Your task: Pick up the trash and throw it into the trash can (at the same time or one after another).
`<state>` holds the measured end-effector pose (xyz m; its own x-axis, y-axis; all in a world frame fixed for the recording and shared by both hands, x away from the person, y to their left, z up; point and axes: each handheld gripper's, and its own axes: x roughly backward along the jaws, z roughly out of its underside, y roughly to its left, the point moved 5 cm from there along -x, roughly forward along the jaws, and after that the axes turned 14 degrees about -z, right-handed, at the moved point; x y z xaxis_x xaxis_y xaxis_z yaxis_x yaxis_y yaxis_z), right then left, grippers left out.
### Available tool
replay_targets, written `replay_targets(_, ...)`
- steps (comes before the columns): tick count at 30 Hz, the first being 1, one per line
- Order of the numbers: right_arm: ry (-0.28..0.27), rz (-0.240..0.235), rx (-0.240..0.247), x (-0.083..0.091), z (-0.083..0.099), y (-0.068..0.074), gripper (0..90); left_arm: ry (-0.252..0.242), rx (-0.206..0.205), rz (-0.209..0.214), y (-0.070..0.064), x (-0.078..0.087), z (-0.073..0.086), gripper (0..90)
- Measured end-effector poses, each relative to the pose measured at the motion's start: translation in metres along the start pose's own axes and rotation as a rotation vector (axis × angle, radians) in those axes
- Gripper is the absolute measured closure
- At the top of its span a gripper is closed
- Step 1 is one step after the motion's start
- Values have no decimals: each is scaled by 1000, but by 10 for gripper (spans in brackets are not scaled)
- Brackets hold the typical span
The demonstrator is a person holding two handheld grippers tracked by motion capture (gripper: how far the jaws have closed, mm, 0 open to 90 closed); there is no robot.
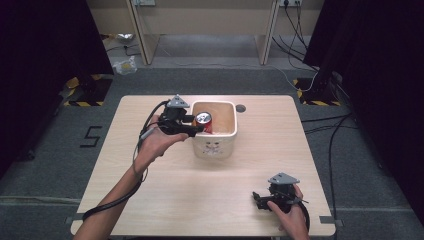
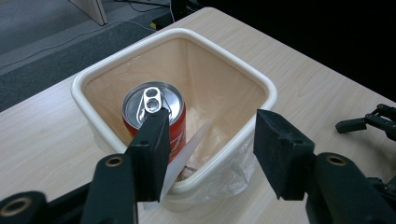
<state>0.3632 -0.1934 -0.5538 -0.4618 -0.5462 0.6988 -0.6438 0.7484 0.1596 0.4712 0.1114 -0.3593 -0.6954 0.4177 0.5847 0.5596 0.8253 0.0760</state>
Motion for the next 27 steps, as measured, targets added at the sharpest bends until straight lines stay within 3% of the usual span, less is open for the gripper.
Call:
replay_targets(8, 0, 0, 0, 0, 0, 0, 8, -15, 36, -1, 10, 9, 7, 361)
replay_targets(11, 0, 0, 1, 0, 0, 0, 8, -26, 42, -22, 17, 13, 11, 335)
replay_targets(15, 0, 0, 0, 0, 0, 0, 8, -34, 56, -45, 26, 18, 18, 321)
replay_targets(27, 0, 0, 1, 0, 0, 0, 9, -62, 96, -60, 46, 31, 42, 300)
